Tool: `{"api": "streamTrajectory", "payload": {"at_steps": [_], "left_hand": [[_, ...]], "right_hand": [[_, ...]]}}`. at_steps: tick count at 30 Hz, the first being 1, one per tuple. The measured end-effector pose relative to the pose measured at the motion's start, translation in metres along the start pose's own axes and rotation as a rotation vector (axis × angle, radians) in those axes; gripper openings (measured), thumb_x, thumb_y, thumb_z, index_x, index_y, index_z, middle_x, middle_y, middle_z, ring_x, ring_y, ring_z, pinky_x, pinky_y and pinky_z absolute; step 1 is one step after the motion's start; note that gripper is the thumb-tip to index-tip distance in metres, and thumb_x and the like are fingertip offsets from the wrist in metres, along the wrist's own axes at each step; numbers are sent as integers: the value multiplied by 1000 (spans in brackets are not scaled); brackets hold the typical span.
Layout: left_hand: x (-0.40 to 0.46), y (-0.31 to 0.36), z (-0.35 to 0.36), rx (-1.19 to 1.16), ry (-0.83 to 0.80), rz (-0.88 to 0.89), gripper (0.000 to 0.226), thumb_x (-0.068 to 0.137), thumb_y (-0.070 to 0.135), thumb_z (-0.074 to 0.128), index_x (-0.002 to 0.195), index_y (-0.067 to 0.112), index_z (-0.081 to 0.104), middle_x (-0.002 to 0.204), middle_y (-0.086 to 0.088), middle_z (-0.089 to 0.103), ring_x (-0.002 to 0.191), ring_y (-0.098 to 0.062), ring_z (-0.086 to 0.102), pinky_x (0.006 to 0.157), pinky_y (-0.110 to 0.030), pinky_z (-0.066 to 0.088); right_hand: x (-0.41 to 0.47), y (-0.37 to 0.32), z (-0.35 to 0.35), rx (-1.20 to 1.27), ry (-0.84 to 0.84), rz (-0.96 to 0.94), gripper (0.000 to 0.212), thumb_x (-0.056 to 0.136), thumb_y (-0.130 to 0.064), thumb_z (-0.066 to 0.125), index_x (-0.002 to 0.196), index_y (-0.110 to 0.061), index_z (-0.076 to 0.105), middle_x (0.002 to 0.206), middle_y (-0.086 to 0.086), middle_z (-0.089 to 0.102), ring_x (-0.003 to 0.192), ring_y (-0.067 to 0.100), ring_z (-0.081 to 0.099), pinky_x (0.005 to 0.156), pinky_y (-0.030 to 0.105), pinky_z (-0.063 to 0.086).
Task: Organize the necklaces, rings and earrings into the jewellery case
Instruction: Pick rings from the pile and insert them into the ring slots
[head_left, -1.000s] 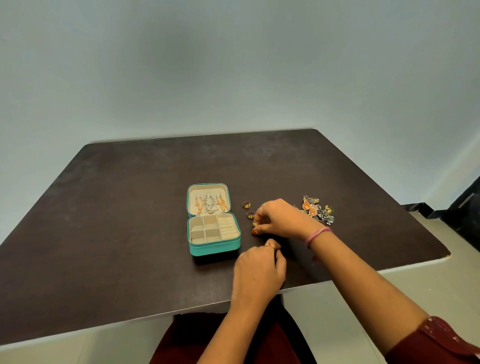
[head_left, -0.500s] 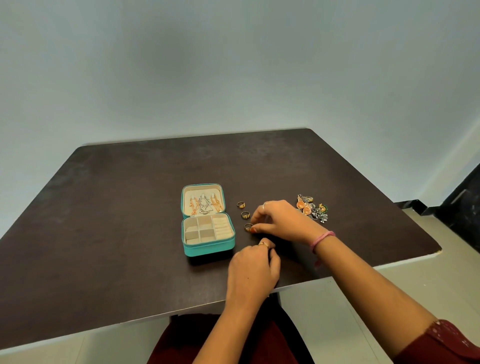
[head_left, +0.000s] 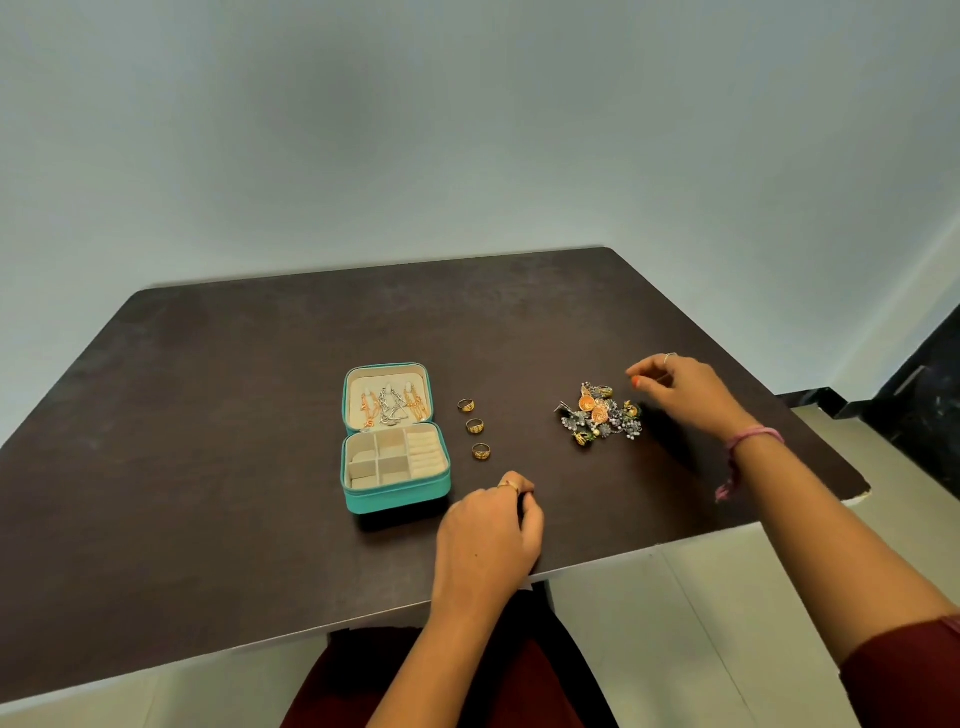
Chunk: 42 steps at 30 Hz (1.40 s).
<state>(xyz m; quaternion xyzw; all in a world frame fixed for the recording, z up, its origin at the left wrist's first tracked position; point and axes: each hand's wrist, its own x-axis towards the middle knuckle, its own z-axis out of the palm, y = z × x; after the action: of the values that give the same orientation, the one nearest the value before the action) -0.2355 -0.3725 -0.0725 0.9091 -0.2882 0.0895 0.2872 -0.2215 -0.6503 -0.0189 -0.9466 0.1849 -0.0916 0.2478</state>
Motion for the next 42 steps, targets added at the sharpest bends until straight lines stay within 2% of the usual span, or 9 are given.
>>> {"api": "streamTrajectory", "payload": {"at_steps": [3, 8, 13, 16, 22, 29, 32, 36, 42], "left_hand": [[0, 3, 0, -9, -21, -16, 21, 94, 34, 41, 104, 30, 59, 69, 2, 62, 70, -14, 59, 58, -28, 38], [0, 3, -1, -10, -31, -37, 20, 94, 35, 43, 103, 29, 59, 67, 2, 61, 68, -14, 59, 56, -27, 37], [2, 4, -3, -1, -45, -54, 19, 94, 35, 42, 103, 30, 58, 66, 3, 59, 68, -14, 58, 57, -27, 39], [1, 4, -3, -6, -43, -62, 18, 94, 35, 43, 103, 31, 58, 65, 4, 58, 68, -13, 58, 57, -27, 38], [3, 5, -2, -6, -48, -65, 18, 94, 35, 43, 103, 30, 58, 68, 2, 61, 70, -14, 59, 59, -29, 39], [2, 4, -3, -7, -54, -62, 18, 94, 35, 42, 103, 30, 58, 66, 4, 57, 68, -13, 58, 58, -28, 38], [3, 4, -2, -6, -57, -64, 19, 94, 36, 42, 104, 30, 58, 69, 3, 60, 70, -14, 59, 60, -30, 41], [2, 4, -1, 1, -54, -61, 20, 95, 36, 42, 105, 30, 58, 71, 2, 62, 72, -14, 60, 62, -30, 43], [2, 4, -1, 5, -48, -46, 21, 95, 35, 41, 105, 29, 58, 72, 2, 63, 72, -15, 61, 63, -30, 46]], "right_hand": [[11, 1, 3, -48, -67, -10, 19, 93, -22, 59, 110, -17, 65, 110, 2, 65, 93, 10, 54, 82, 23, 38], [24, -12, 4, -84, -123, -55, 17, 89, -28, 65, 103, -19, 69, 100, -1, 68, 93, 13, 60, 82, 23, 41], [31, -19, 4, -152, -228, -113, 26, 87, -29, 67, 112, -20, 67, 109, 0, 68, 97, 13, 63, 90, 27, 48], [30, -19, 3, -183, -261, -143, 28, 87, -27, 66, 114, -19, 68, 110, -2, 68, 96, 11, 63, 88, 23, 47], [28, -14, 2, -184, -189, -153, 18, 90, -24, 63, 105, -19, 73, 104, -1, 71, 88, 7, 60, 78, 18, 38], [23, -12, -3, 12, -22, -88, 18, 90, -18, 63, 104, -16, 73, 95, 0, 70, 84, 8, 58, 78, 19, 38], [18, -14, -5, 67, 25, -88, 14, 88, -19, 66, 100, -16, 73, 82, -7, 66, 74, 3, 57, 67, 13, 38], [13, -16, -8, 86, 9, -89, 7, 84, -21, 71, 90, -17, 73, 71, -12, 64, 63, -1, 55, 63, 10, 38], [10, -23, -12, 17, -52, -75, 3, 83, -18, 72, 85, -16, 73, 74, -7, 67, 71, 3, 62, 61, 10, 39]]}}
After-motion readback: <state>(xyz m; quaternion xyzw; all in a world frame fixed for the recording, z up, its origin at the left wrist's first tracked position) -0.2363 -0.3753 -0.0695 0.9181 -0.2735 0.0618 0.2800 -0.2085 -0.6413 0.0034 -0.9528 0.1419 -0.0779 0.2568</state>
